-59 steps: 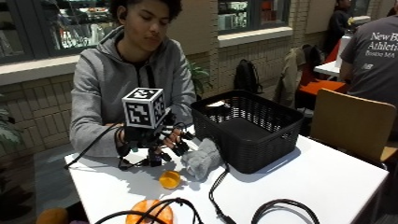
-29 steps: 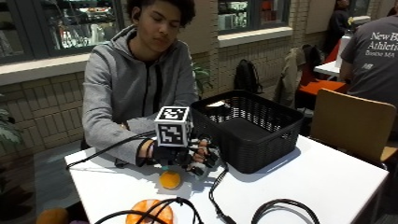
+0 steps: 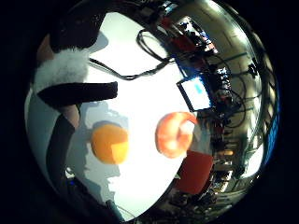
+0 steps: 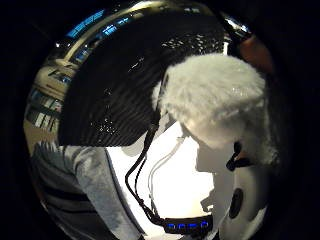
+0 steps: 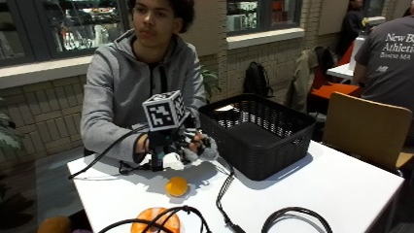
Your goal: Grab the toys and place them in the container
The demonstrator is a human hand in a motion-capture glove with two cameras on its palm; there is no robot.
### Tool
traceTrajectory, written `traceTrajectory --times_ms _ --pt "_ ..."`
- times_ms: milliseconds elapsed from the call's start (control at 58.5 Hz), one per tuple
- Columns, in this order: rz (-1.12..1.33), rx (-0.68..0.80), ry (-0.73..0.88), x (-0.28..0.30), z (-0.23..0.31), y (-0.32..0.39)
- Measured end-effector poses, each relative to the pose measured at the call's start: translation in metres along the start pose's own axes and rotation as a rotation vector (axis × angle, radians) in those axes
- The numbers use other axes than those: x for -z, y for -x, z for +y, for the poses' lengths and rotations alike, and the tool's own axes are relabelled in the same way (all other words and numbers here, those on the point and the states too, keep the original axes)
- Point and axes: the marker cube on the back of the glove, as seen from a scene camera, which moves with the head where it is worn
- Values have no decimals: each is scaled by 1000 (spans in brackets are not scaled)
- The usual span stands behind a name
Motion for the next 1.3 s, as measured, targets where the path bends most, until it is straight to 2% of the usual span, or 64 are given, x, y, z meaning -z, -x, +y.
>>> traceTrajectory --times_ms 188,359,461,581,667,786,855,923,1077,1111,1196,1299 --pt "88 -118 -6 55 53 -27" --pt "320 -262 9 132 131 -42" --pt "371 -300 -1 174 175 -26" --pt "396 -358 40 217 200 -3" --pt "451 -365 -12 238 204 14" --pt "361 -303 -91 258 178 46" --pt "318 -227 -159 263 140 62" --pt "230 -96 -176 262 101 80" --pt "-174 308 -81 254 20 170" --pt "-156 355 -75 246 -3 178" --pt "147 427 -81 206 -66 143" --pt "170 463 -27 170 -105 137"
